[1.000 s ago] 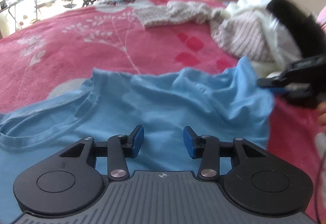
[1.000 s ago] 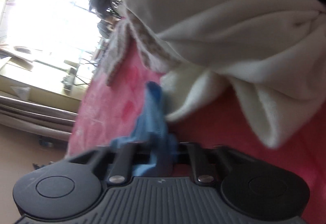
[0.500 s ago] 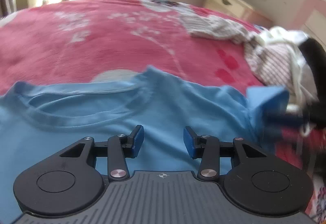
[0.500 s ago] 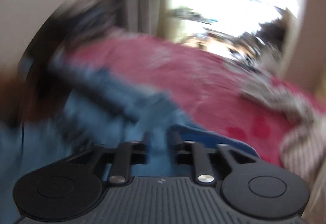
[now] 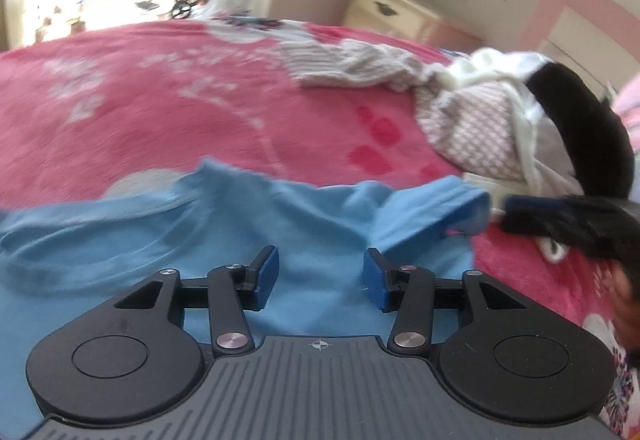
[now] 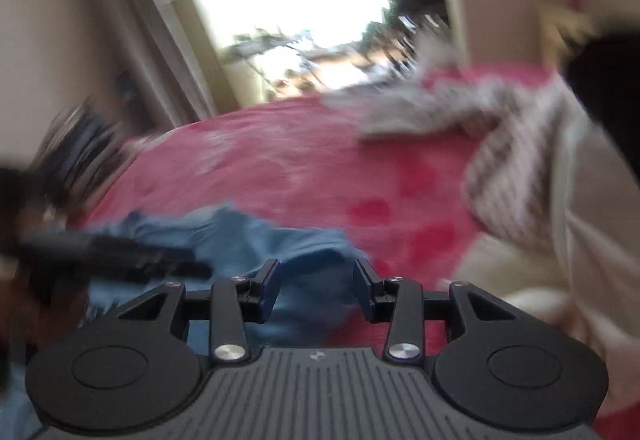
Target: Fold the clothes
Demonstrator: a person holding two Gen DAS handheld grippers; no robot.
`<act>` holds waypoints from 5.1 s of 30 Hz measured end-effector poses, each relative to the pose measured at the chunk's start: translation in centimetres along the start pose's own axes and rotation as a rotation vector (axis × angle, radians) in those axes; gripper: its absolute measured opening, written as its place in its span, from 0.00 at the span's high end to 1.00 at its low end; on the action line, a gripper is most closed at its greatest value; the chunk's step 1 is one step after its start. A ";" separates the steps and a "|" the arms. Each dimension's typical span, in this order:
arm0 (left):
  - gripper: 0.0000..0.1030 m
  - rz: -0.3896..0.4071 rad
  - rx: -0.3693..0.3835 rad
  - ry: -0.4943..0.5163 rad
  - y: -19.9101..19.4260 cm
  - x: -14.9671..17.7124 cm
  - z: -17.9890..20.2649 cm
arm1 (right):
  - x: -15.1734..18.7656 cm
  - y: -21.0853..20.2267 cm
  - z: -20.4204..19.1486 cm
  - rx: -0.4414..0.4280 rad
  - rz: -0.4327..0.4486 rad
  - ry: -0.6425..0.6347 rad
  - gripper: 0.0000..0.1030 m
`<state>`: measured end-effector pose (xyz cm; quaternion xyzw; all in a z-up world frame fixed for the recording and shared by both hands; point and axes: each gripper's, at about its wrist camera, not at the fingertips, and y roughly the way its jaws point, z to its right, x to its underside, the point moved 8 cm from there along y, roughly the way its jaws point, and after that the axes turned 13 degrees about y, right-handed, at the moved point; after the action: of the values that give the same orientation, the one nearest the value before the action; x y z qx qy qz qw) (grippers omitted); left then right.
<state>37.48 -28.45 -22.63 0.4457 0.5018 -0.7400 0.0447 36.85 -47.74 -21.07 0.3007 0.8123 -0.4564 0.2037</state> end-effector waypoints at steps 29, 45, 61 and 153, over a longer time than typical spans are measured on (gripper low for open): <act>0.50 0.042 0.004 0.137 4.8 -4.4 1.6 | 2.4 2.8 7.4 -0.099 -0.229 0.726 0.67; 1.00 0.120 0.053 0.046 5.7 -7.4 3.6 | 2.5 3.6 7.5 -0.173 -0.235 0.891 0.96; 1.00 0.200 0.168 -0.078 6.4 -12.2 8.3 | 1.1 -7.5 6.0 0.109 0.087 0.451 0.97; 0.48 -0.011 -0.249 0.253 6.0 -1.3 2.2 | 4.8 -7.4 9.3 0.187 -0.094 0.454 0.96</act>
<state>40.03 -33.59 -25.75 0.5237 0.5934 -0.6104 0.0319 28.83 -57.27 -24.02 0.3748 0.8045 -0.4595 -0.0342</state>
